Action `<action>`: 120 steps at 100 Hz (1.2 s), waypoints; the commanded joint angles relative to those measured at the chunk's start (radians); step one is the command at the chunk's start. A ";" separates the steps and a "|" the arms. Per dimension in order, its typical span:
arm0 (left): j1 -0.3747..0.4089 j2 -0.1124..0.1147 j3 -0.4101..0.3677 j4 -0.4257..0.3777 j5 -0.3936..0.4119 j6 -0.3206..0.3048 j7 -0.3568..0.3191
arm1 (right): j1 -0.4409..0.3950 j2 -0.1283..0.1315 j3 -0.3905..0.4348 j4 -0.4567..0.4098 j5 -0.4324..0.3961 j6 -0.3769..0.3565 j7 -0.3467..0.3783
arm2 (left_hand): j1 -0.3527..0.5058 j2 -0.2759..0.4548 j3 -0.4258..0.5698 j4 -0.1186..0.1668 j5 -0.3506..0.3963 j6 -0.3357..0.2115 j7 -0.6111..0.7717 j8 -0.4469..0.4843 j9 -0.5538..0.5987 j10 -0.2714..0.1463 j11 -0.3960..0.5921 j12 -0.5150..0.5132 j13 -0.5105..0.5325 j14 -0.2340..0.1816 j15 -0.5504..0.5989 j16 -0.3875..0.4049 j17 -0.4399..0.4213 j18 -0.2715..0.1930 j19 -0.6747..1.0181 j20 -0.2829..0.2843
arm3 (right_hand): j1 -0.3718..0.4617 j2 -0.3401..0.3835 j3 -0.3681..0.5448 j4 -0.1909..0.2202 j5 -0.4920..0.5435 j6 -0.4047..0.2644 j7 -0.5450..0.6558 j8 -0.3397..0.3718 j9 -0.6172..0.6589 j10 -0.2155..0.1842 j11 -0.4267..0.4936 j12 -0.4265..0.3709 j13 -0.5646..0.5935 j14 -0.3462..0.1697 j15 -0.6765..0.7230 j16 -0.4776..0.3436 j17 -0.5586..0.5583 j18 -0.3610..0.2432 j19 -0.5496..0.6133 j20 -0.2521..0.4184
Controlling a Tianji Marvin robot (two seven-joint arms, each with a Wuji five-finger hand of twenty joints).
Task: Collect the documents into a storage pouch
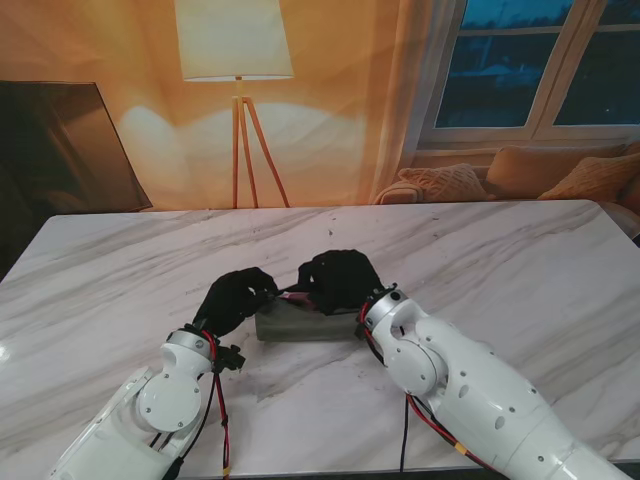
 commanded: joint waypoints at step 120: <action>-0.005 -0.009 0.004 0.002 -0.012 -0.029 -0.005 | 0.101 -0.006 -0.143 0.040 -0.050 -0.002 0.059 | 0.050 0.044 -0.016 -0.011 0.007 -0.063 0.051 0.024 0.028 -0.008 0.016 -0.007 0.036 0.053 0.003 -0.013 -0.001 -0.042 0.031 0.011 | 0.194 -0.050 0.120 -0.009 0.286 0.123 0.086 0.037 0.156 0.100 0.117 0.011 0.384 -0.090 0.252 0.058 0.444 -0.023 0.086 -0.036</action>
